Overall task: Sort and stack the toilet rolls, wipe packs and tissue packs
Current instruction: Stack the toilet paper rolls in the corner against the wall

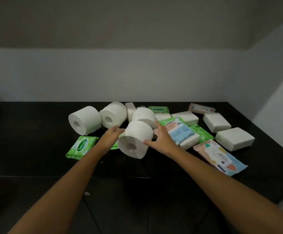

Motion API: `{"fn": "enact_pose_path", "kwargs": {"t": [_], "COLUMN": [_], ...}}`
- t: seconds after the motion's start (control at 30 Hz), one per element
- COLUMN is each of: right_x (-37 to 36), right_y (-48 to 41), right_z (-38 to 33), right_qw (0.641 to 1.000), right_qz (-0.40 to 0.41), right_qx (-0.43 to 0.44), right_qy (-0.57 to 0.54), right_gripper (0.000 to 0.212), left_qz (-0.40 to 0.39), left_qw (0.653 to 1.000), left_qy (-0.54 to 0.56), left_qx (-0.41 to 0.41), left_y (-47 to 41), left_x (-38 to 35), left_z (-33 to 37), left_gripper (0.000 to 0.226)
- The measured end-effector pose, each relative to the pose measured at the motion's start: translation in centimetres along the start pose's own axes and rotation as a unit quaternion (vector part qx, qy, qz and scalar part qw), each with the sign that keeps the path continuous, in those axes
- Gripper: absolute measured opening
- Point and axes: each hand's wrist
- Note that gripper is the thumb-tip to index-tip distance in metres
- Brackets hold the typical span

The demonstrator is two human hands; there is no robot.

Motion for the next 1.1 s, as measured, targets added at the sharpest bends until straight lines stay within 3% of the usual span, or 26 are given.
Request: {"fn": "enact_pose_path", "kwargs": {"t": [0.13, 0.3, 0.47, 0.87, 1.1], "right_x": [-3.3, -7.2, -8.4, -1.8, 4.6], "right_y": [-0.4, -1.2, -1.7, -3.4, -4.3], "right_z": [-0.3, -0.7, -1.0, -5.2, -6.6], "right_qw": [0.997, 0.992, 0.987, 0.977, 0.955], "right_qz": [-0.065, -0.022, 0.043, 0.189, 0.266], "right_qx": [-0.031, -0.110, -0.137, -0.093, -0.086], "right_qy": [0.019, -0.064, -0.074, -0.035, -0.095], "right_gripper": [0.104, 0.102, 0.085, 0.060, 0.047], "left_qz": [-0.083, -0.106, -0.092, -0.017, -0.054], "left_qw": [0.993, 0.985, 0.981, 0.968, 0.965], "left_qy": [-0.074, -0.130, -0.170, -0.074, 0.068], "left_qx": [0.035, 0.031, -0.030, -0.241, -0.248], "left_y": [-0.5, -2.9, -3.8, -2.3, -4.5], "left_x": [0.3, 1.2, 1.0, 1.9, -1.8], "left_z": [-2.4, -4.2, -5.2, 0.2, 6.2], "left_gripper": [0.059, 0.075, 0.056, 0.041, 0.041]}}
Point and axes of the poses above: each hand's wrist, its own y-axis away from the middle knuckle, its own x-axis out of the back of the hand, z = x × y, and after that the axes turned 14 degrees about y, right-handed
